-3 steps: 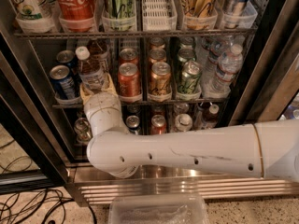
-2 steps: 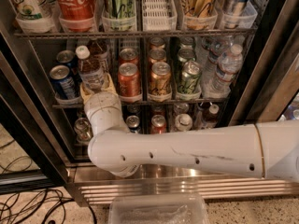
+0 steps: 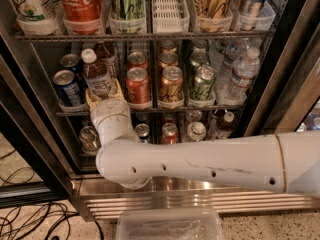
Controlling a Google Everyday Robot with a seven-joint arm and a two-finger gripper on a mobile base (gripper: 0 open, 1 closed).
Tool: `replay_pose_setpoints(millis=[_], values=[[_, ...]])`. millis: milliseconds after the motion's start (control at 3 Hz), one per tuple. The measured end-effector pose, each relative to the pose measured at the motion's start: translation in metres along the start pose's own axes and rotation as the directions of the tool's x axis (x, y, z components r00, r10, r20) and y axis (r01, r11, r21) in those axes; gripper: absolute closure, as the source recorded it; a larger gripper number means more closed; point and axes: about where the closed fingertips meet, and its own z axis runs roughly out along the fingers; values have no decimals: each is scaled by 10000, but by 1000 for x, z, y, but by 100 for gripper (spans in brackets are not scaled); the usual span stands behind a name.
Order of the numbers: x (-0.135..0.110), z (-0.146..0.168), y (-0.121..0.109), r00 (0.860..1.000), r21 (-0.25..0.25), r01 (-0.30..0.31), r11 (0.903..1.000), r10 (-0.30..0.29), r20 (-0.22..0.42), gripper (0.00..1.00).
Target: Pick blue plastic bottle from middle shelf of fridge
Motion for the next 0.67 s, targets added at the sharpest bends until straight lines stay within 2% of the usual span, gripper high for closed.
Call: replay_pose_setpoints(millis=[667], values=[[-30,-14,-3,9929,-144,-347,9993,361,1138,100]])
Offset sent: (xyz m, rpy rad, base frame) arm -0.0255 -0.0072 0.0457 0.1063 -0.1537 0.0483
